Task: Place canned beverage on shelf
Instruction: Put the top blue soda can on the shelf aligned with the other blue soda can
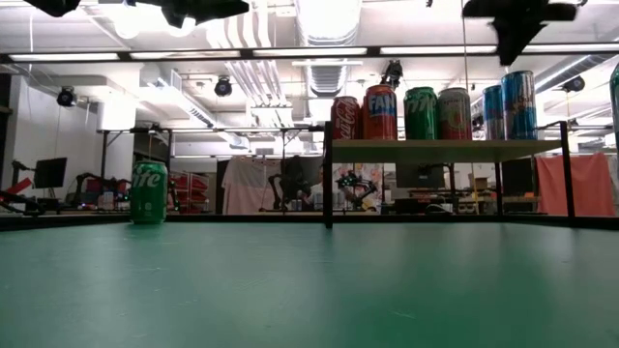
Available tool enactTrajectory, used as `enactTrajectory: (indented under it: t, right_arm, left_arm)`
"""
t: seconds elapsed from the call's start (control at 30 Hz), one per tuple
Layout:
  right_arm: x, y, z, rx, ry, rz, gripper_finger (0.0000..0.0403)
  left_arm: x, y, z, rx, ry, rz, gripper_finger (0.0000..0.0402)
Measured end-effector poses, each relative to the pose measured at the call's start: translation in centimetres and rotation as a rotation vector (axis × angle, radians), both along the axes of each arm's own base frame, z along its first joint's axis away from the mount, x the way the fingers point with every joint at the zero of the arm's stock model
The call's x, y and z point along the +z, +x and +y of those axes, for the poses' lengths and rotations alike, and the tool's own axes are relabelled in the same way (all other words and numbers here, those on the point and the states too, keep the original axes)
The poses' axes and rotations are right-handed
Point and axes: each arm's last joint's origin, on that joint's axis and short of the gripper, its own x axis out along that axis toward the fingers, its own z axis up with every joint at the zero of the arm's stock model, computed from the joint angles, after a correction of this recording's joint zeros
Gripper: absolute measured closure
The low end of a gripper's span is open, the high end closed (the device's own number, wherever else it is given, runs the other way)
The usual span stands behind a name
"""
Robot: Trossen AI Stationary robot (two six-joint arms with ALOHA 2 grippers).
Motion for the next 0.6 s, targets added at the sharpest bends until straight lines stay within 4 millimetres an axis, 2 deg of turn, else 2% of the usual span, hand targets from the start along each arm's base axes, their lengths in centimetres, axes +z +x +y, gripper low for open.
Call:
enactTrajectory:
  t: [0.13,0.27,0.6]
  right_arm:
    - [0.3,-2.4,1.4,-0.074,-0.023,-0.105,0.0392]
    - [-0.7,-3.4,1.8,-0.127,-0.047,-0.096,0.0394]
    - [-3.9,-2.8,1.3,-0.158,-0.038,0.039,0.0394]
  left_arm:
    - [0.0,0.0,0.0,-0.001,-0.003,0.002,0.0086]
    - [0.0,0.0,0.0,-0.001,-0.006,0.001,0.0086]
    - [0.0,0.0,0.0,-0.001,-0.004,-0.001,0.0086]
